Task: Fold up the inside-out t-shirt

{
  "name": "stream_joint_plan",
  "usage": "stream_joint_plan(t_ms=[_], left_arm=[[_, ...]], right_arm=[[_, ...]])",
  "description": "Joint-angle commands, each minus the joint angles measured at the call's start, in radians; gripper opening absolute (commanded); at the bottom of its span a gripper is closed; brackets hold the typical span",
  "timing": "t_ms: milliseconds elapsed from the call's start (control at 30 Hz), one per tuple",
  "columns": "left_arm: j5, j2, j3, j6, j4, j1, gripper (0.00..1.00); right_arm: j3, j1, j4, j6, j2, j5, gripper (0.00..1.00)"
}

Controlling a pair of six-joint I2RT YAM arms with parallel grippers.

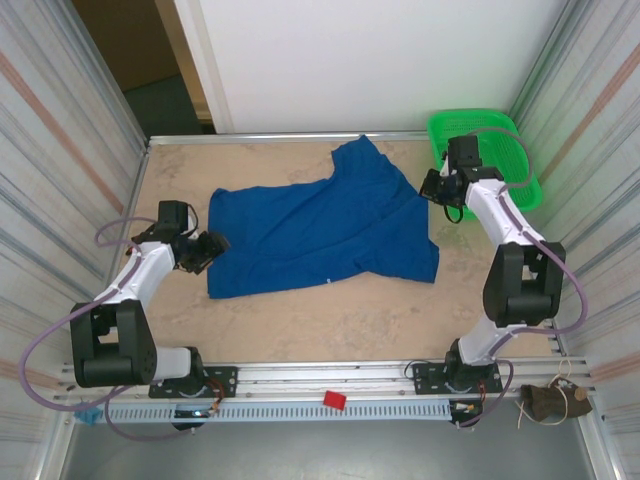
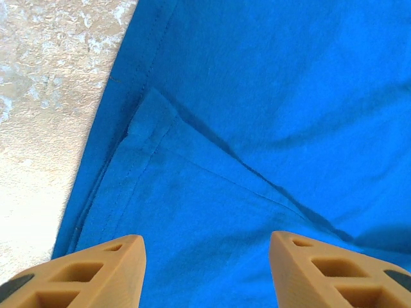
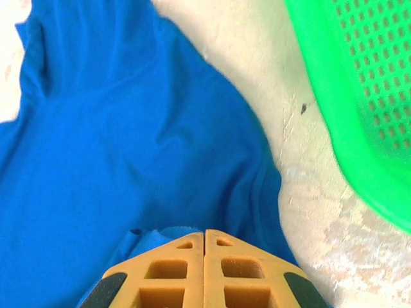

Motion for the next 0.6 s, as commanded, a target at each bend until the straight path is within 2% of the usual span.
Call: stream_joint_plan(t_ms=[0,267,333,367,467,567], left_arm=[[-0.002,0.016,0.02,-0.012,0.017,-0.006,0.54],[-0.029,0.031,0.028,-0.012,0.007,-0.007,0.53],[-0.04,0.036,0.028,-0.015,0.008,-0.007,0.53],[-0.05,0.039,0.029,-0.014,0.005,-0.007,0.54],[-0.083,0.06,0.045,-0.006,0.008,-0.007,0.54],[-0.116,0.117,0.095,0.025,-0.011,-0.006,0.54]], right_arm=[[0.049,-0.006,-0.004,0.004,0.088,0.045,0.0],[0.175,-0.021,-0.029,0.006,0.284,0.09,0.0],[0.189,-0.017,-0.049,-0.006,0.28,0.071,0.37],[0.179,-0.008,-0.05,-0.01,0.252,0.074,0.46],[0.118,0.014,-0.066,0.01,0.139,0.07,0.49],[-0.037,0.022,-0.05,0.068,-0.007,0.037,0.5]])
